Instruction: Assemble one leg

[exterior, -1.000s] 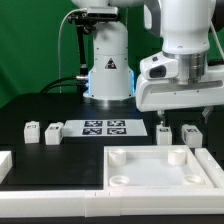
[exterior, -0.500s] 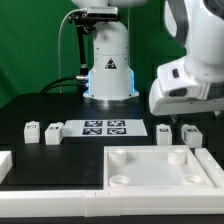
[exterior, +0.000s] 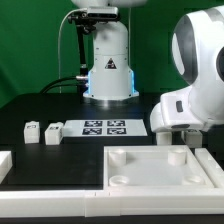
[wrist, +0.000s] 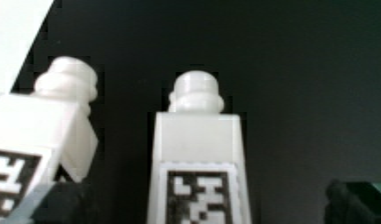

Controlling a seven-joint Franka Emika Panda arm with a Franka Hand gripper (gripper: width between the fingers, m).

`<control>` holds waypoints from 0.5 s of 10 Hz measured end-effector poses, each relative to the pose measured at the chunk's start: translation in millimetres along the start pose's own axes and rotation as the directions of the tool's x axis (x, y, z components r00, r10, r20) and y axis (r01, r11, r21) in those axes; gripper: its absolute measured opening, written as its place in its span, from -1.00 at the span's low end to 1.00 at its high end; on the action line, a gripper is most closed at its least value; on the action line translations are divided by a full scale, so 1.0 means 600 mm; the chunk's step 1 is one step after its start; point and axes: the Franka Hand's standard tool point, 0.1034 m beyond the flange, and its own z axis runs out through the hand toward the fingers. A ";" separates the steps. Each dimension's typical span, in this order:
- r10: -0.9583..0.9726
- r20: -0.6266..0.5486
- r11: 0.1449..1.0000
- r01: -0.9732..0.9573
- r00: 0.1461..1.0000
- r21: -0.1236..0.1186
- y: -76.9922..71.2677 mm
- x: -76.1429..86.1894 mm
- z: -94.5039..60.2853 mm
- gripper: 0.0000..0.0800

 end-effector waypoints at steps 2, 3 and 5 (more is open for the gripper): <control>0.004 0.007 1.000 -0.004 1.000 0.002 0.004 0.002 0.006 0.62; 0.004 0.006 1.000 -0.004 1.000 0.002 0.003 0.002 0.006 0.62; 0.008 -0.003 1.000 -0.008 1.000 0.005 0.008 0.010 0.015 0.62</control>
Offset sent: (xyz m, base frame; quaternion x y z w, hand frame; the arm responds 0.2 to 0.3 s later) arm -0.0023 -0.0008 -0.0099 -0.0056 0.0161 0.0066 0.9998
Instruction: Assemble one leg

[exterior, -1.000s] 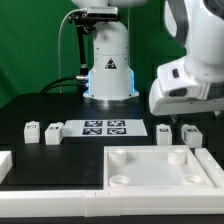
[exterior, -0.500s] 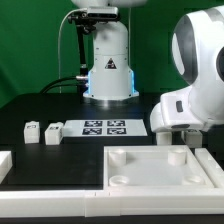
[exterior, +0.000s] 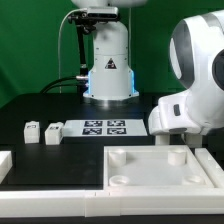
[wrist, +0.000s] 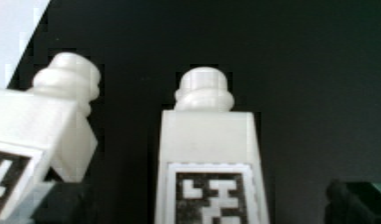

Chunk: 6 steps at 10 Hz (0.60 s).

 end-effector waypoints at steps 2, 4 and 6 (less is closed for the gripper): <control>0.003 -0.010 1.000 -0.003 1.000 0.002 0.001 0.004 0.004 0.52; 0.002 -0.012 1.000 -0.002 1.000 0.001 0.001 0.005 0.004 0.18; 0.002 -0.012 1.000 -0.002 1.000 0.002 0.001 0.005 0.004 -0.16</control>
Offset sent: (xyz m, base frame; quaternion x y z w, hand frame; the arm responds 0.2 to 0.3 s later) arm 0.0008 0.0016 -0.0002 -0.0016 0.0067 0.0016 1.0000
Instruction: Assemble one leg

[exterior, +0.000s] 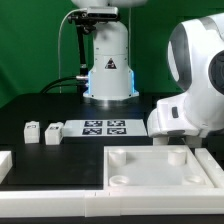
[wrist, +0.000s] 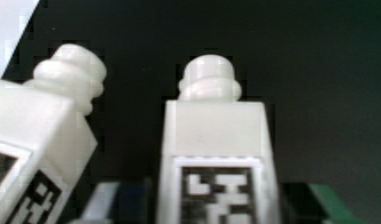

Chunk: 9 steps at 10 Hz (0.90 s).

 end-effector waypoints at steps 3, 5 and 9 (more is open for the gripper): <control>0.000 0.000 1.000 0.000 1.000 0.000 0.000 0.000 0.000 -0.28; 0.000 0.000 1.000 0.000 1.000 0.000 0.000 0.000 0.000 -0.28; -0.001 0.024 1.000 0.001 1.000 -0.003 0.004 -0.031 -0.031 -0.28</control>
Offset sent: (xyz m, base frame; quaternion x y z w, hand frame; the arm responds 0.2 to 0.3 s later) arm 0.0000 0.0000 0.0000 0.0000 0.0000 0.0000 1.0000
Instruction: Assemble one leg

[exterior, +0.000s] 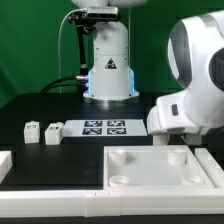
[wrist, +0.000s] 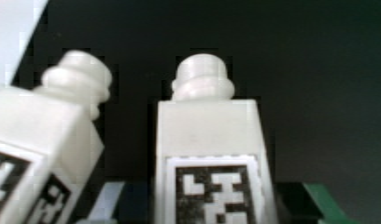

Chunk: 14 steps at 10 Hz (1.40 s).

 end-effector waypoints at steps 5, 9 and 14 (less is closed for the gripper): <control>0.004 -0.181 1.000 0.000 0.983 0.025 0.009 -0.014 -0.069 -0.28; 0.009 -0.539 1.000 0.007 0.842 0.029 0.011 -0.008 -0.080 -0.28; -0.024 -0.830 0.999 0.050 0.557 0.004 0.048 -0.012 -0.187 -0.28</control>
Offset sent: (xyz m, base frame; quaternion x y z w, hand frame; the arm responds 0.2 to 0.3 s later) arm 0.0000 0.0000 0.0000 0.0000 0.0899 0.0000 0.9960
